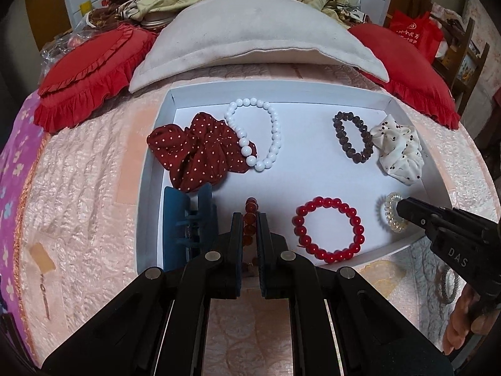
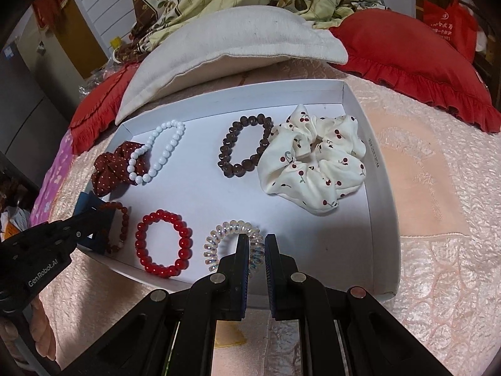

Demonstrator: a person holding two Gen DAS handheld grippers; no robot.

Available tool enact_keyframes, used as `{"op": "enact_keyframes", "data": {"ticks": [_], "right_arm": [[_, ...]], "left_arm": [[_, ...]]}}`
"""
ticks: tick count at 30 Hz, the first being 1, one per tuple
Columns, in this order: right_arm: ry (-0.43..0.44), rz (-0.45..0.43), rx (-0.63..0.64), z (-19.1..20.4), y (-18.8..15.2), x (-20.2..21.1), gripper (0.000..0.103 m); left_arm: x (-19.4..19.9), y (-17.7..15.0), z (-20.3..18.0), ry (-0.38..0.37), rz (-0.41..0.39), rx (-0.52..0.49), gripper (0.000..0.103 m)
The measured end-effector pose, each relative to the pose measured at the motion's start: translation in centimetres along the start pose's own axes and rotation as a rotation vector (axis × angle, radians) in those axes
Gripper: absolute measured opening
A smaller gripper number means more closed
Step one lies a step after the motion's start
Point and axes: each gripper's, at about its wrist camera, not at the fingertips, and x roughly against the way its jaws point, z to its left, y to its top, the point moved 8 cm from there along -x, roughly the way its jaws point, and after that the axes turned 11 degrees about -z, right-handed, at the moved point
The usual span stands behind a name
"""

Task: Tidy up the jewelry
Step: 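Lower both bracelets into the white tray and open both tools, then move the left tool to the green bead bracelet while the right tool reaches the silver mesh bracelet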

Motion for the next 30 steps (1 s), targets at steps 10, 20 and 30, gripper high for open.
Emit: {"op": "enact_keyframes", "data": {"ticks": [10,20,30], "right_arm": [[-0.022,-0.006,0.003,-0.2,0.2,0.9,0.011],[0.015,-0.089,0.001,0.4,-0.7,7.9,0.032],[-0.016,-0.113,0.018,0.6,-7.8,15.1,0.034]], "left_arm": [[3.9,-0.3,-0.8,0.002,-0.056,-0.018,0.024],[13.2,-2.2,-1.2,0.044,-0.176,-0.020,0.034],[18.5,-8.2,-1.1,0.112,-0.163,0.066,0.037]]}}
